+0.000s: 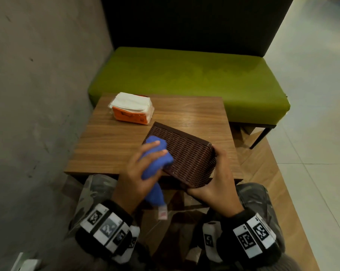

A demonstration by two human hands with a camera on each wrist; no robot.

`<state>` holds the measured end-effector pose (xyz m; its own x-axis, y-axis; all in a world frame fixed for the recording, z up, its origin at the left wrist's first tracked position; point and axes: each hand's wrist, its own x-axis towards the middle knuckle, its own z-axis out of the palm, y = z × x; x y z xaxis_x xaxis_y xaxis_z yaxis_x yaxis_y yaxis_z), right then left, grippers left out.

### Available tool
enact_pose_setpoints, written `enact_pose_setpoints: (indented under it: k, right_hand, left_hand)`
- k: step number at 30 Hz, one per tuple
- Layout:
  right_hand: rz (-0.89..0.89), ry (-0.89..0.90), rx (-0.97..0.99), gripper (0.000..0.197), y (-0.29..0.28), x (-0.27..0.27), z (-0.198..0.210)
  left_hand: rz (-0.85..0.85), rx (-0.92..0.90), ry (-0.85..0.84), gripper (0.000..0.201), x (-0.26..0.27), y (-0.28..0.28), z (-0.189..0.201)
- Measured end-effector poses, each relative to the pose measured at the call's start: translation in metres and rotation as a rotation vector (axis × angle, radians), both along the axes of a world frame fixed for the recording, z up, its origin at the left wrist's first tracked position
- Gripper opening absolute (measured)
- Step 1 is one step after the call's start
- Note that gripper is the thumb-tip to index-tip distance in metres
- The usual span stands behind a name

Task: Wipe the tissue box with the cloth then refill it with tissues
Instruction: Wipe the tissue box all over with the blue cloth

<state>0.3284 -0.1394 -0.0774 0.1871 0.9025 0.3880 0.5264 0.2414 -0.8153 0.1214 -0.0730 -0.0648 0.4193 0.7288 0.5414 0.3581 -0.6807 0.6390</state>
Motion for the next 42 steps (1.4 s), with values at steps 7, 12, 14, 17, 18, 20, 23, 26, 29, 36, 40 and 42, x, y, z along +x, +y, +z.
enact_pose_setpoints:
  k: [7,12,14,17,18,20,23,26,29,36,40,42]
  right_hand:
    - [0.080,-0.047,-0.012,0.096,-0.010,-0.010,0.006]
    - [0.084,-0.032,0.020,0.094,-0.003,-0.015,0.006]
    - [0.087,-0.008,0.021,0.093,-0.005,-0.010,0.007]
    - [0.093,-0.031,-0.013,0.095,-0.009,0.001,0.006]
    - [0.084,-0.027,-0.026,0.097,-0.010,0.004,0.005]
    - [0.057,0.028,-0.053,0.102,-0.011,0.013,0.004]
    - [0.044,0.182,-0.147,0.111,-0.011,0.024,0.010]
    - [0.104,0.193,-0.179,0.115,-0.012,0.031,0.015]
    - [0.201,0.255,-0.250,0.113,-0.016,0.032,0.020]
    - [0.261,0.233,-0.290,0.106,-0.017,0.039,0.021]
    - [0.196,0.074,-0.300,0.130,-0.012,0.037,0.018]
    - [0.107,-0.184,-0.211,0.138,-0.007,0.025,0.022]
  left_hand:
    - [0.290,-0.215,-0.198,0.019,0.009,0.049,0.022]
    - [-0.083,0.090,-0.006,0.035,0.045,0.000,0.042]
    - [-0.128,0.084,0.006,0.037,0.038,0.004,0.037]
    - [0.025,-0.134,-0.034,0.035,0.010,0.029,0.019]
    - [0.088,-0.212,-0.023,0.035,-0.003,0.039,0.013]
    - [0.130,-0.334,0.020,0.034,-0.028,0.052,0.005]
    - [0.055,-0.512,0.054,0.042,-0.050,0.053,0.008]
    - [-0.111,-0.670,0.147,0.098,-0.046,0.050,0.016]
    - [-0.301,-0.748,0.156,0.129,-0.039,0.054,0.027]
    - [-0.380,-0.714,0.277,0.109,-0.030,0.053,0.043]
    - [-0.288,-0.553,0.302,0.106,-0.029,0.049,0.051]
    - [-0.224,-0.316,0.423,0.103,-0.024,0.044,0.057]
